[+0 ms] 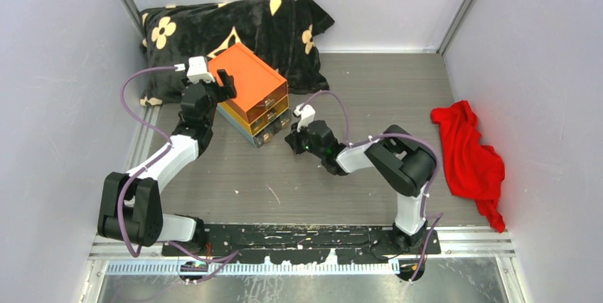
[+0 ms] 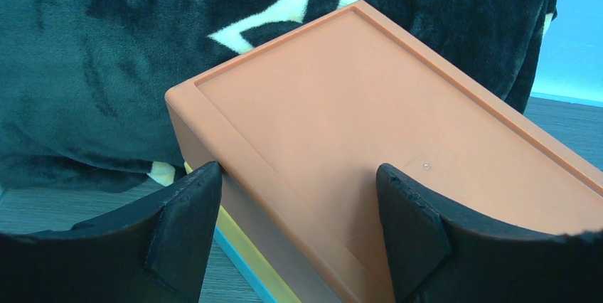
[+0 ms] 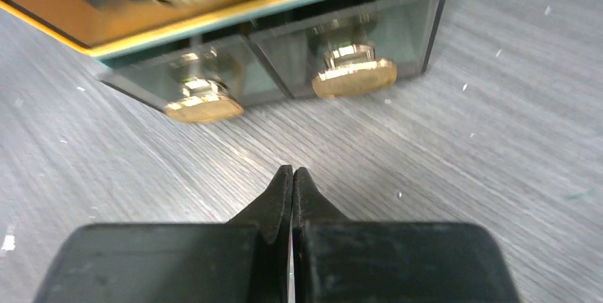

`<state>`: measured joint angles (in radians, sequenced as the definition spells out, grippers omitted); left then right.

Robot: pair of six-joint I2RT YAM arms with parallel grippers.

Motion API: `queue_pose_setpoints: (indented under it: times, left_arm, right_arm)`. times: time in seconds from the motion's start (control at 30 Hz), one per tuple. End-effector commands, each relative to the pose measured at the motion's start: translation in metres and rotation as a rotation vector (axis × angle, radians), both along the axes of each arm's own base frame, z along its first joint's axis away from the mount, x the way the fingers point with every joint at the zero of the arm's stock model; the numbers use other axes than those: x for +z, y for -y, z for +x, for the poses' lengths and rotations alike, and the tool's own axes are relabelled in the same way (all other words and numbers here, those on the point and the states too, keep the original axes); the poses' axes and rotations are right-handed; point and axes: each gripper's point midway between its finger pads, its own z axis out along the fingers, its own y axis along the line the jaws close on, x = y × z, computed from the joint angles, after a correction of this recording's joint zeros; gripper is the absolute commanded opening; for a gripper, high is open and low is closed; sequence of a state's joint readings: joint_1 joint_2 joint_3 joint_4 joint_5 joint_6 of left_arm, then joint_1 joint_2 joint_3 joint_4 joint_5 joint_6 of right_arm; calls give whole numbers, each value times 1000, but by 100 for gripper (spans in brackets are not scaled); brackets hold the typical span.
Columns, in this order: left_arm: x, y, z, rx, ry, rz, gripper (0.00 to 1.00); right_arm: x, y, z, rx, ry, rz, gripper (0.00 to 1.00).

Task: Organize the makeup
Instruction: Close the drawer in the storage box, then reset both arms

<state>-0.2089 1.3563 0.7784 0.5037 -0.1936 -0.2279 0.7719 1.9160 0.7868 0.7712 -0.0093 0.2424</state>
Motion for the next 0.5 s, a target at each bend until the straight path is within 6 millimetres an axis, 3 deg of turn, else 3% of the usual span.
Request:
queue_pose_setpoints:
  times: [0.0, 0.03, 0.07, 0.1, 0.13, 0.2, 0.23, 0.27, 0.47]
  left_arm:
    - [-119, 24, -42, -173, -405, 114, 77]
    - [-120, 24, -42, -173, -407, 114, 78]
    - [-120, 24, -42, -173, -407, 114, 79]
    - [-120, 24, -42, -173, -406, 114, 80]
    - [-120, 24, -42, -171, -406, 115, 82]
    - [-119, 23, -42, -168, -403, 114, 86]
    - [-118, 23, -41, -165, -401, 109, 98]
    - [-116, 23, -41, -162, -396, 103, 100]
    - [-73, 32, -39, -179, -325, 62, 100]
  right_arm:
    - [76, 0, 2, 6, 130, 63, 7]
    - [81, 5, 1, -11, 126, 46, 17]
    - [87, 12, 0, -31, 128, 33, 39]
    - [93, 19, -1, -43, 133, 13, 74]
    - [98, 26, -2, -60, 136, -9, 97]
    - [111, 38, -6, -96, 141, -24, 99]
    - [118, 46, -6, -123, 146, -34, 99]
    - [124, 51, -6, -140, 146, -43, 100]
    - [145, 80, -7, -256, 120, -115, 100]
